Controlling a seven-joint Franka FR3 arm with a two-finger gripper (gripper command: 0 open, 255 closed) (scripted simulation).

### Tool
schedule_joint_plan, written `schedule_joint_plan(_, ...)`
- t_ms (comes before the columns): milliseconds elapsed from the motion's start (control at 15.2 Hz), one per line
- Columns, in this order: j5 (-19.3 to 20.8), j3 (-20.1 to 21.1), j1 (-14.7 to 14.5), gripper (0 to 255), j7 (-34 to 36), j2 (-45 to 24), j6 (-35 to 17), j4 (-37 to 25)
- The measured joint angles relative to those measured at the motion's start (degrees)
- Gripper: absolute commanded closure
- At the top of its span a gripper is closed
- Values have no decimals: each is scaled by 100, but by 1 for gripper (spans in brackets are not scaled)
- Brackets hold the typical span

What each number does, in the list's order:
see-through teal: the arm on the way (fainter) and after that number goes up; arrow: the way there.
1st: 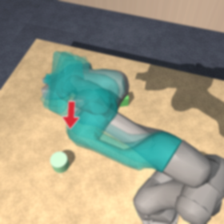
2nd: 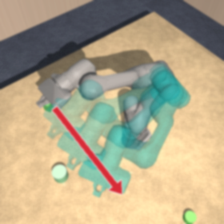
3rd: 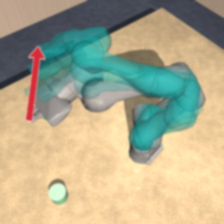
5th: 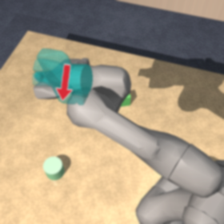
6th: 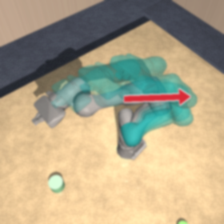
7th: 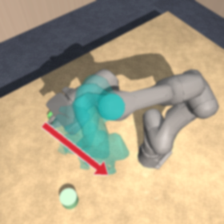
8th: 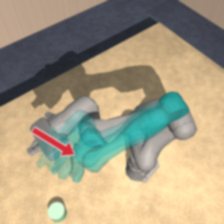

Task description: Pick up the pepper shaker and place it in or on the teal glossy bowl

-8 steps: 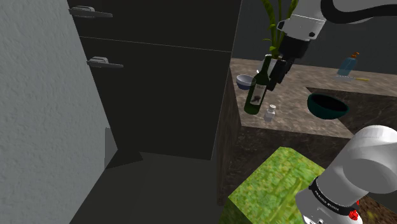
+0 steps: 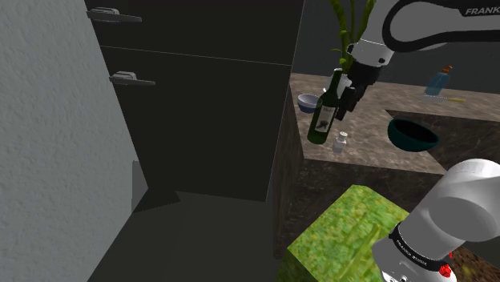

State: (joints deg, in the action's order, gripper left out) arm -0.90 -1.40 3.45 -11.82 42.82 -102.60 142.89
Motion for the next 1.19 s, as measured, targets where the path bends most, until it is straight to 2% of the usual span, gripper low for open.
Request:
schedule_joint_plan(792, 728, -923, 723, 0, -656, -1419, -1527, 330)
schedule_joint_plan(990, 826, -1111, 843, 0, -753, -1933, -1909, 243)
schedule_joint_plan(1188, 879, -1222, 913, 0, -838, -2136, -2141, 280)
